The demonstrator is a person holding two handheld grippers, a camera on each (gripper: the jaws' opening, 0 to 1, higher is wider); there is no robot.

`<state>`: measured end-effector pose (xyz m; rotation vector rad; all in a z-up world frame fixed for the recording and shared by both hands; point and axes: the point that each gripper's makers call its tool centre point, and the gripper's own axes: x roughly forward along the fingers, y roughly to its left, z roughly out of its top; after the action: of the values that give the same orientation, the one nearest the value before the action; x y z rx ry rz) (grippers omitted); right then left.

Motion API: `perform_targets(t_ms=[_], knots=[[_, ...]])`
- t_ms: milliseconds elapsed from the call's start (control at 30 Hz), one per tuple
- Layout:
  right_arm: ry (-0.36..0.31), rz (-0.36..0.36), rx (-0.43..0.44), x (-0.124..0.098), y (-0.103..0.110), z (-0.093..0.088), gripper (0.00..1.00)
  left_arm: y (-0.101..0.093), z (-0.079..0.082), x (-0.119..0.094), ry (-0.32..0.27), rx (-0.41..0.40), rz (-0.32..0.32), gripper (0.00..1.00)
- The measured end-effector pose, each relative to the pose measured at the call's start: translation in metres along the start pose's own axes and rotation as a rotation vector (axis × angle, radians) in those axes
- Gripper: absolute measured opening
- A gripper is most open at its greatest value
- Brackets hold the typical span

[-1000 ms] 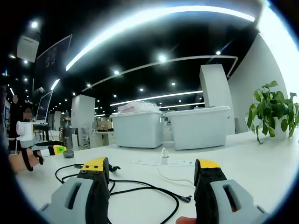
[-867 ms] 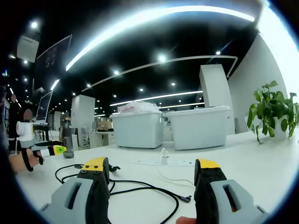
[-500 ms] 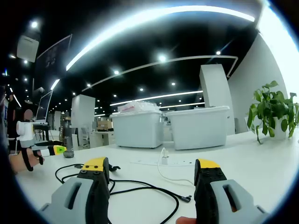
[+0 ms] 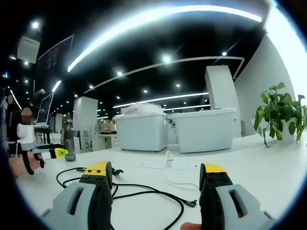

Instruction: Coil the Type-C to USB data cable on the desktop and secure it with Velcro straps.

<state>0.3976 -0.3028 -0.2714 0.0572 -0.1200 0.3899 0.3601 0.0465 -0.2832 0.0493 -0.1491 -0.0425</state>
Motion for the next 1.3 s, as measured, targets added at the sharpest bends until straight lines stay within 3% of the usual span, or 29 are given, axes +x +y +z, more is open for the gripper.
perform_targets(t_ms=[100,233,367,433,567,700,800,867,1033,1167,1300], knots=[[0.002,0.000,-0.008,0.002,-0.001,-0.001,0.72,0.000,0.000,0.002,0.007,0.000,-0.006,0.53],[-0.012,-0.001,-0.033,0.004,-0.003,0.002,0.70,0.003,0.002,0.004,0.016,0.075,0.007,0.50],[-0.053,-0.007,-0.016,0.004,-0.006,0.010,0.67,0.003,0.009,0.002,-0.004,0.056,-0.004,0.53],[-0.081,-0.011,-0.014,0.004,-0.007,0.018,0.64,0.002,0.011,0.002,-0.013,0.042,-0.011,0.57],[-0.187,-0.035,-0.049,0.000,-0.011,0.049,0.58,0.002,0.015,0.002,-0.025,0.033,-0.014,0.57],[-0.242,-0.066,-0.036,-0.006,-0.016,0.069,0.47,0.004,0.020,0.002,-0.044,0.017,-0.013,0.57],[-0.265,-0.097,-0.025,-0.009,-0.023,0.078,0.38,0.007,0.030,0.002,-0.081,0.017,-0.002,0.57],[-0.287,-0.120,0.026,-0.011,-0.028,0.085,0.33,0.010,0.038,0.003,-0.090,0.036,0.006,0.57],[-0.322,-0.142,0.043,-0.010,-0.034,0.103,0.31,0.020,0.062,0.006,-0.140,0.015,0.033,0.56],[-0.356,-0.162,0.061,-0.009,-0.032,0.119,0.23,0.024,0.081,0.007,-0.188,0.021,0.045,0.54],[-0.357,-0.173,0.104,-0.004,-0.029,0.123,0.07,0.028,0.092,0.007,-0.213,0.039,0.049,0.53]])
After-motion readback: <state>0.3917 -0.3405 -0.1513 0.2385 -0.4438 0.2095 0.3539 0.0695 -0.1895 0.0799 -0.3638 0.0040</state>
